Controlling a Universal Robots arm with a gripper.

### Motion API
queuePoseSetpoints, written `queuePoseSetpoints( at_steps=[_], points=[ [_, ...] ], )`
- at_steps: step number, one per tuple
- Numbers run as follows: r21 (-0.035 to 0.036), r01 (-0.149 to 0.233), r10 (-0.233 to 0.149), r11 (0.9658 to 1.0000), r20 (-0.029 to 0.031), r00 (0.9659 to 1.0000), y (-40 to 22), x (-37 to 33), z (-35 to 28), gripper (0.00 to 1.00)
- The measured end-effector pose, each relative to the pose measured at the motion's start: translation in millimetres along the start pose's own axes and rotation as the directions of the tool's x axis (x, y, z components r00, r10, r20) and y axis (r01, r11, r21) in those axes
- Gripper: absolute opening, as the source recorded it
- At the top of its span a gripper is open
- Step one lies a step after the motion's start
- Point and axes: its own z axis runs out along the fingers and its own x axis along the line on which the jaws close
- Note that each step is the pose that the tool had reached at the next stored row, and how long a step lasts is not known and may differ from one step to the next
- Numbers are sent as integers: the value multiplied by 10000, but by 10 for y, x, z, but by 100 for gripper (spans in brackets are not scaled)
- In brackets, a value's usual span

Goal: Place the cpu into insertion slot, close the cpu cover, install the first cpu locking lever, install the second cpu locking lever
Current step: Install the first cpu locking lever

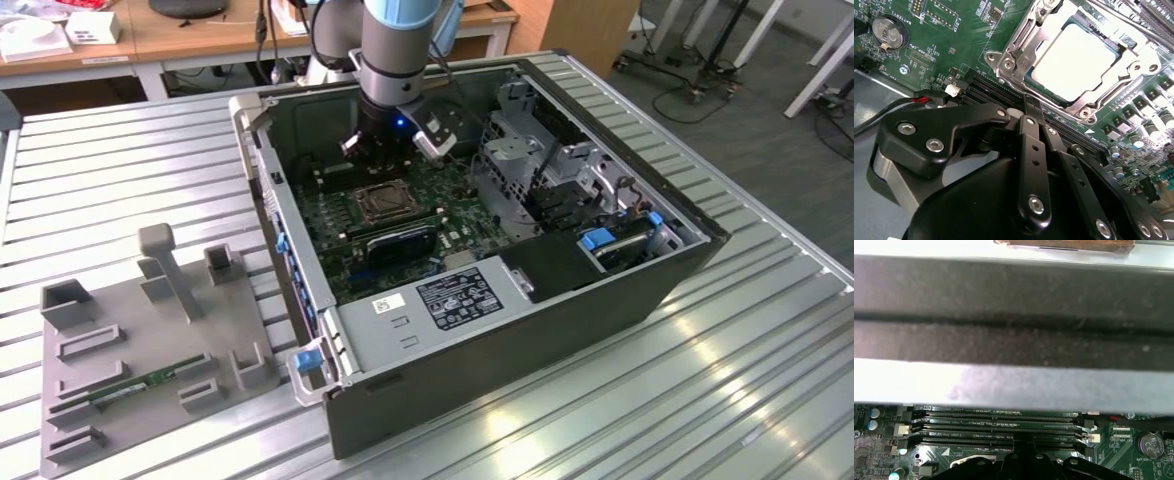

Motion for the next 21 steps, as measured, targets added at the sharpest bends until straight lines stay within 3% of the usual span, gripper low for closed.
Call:
queuePoseSetpoints(
  at_steps=[11,21],
  points=[
    [1,-2,2,10000,-2,10000,7,-6,-41,11],
    [4,-11,11,10000,-8,10000,1,-73,-37,11]
  ],
)
